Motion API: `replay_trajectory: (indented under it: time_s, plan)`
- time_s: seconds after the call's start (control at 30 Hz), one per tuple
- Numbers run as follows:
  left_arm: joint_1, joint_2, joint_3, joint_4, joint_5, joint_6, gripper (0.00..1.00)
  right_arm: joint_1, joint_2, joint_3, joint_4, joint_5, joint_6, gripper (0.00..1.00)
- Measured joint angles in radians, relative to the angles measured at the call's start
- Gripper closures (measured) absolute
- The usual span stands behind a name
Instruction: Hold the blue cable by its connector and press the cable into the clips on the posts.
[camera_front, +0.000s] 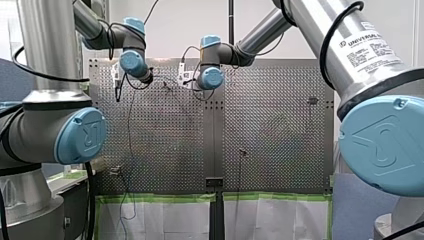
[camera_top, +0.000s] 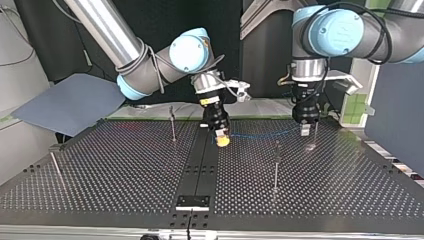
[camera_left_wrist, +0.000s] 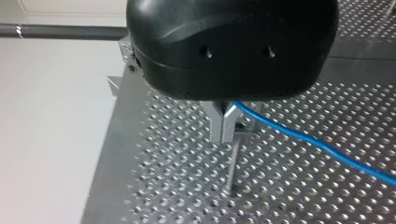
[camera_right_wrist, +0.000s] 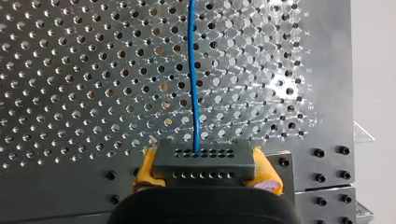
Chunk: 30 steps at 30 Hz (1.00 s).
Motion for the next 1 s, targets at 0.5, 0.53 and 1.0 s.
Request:
replay_trajectory:
  time_s: [0.5,0.53,1.0]
  plan:
    - [-0.021,-0.061,0.017,-0.019,-0.008,-0.001,1.0,-0.016,0.0,-0.002,0.017,0.004,0.034,1.0]
    - [-0.022,-0.062,0.017,-0.018,-0.008,-0.001,1.0,-0.017,0.0,-0.002,0.017,0.003,0.034,1.0]
    - [-0.025,-0.093,0.041,-0.009,0.011,-0.001,1.0,-0.038,0.002,-0.002,0.022,-0.003,0.042,1.0]
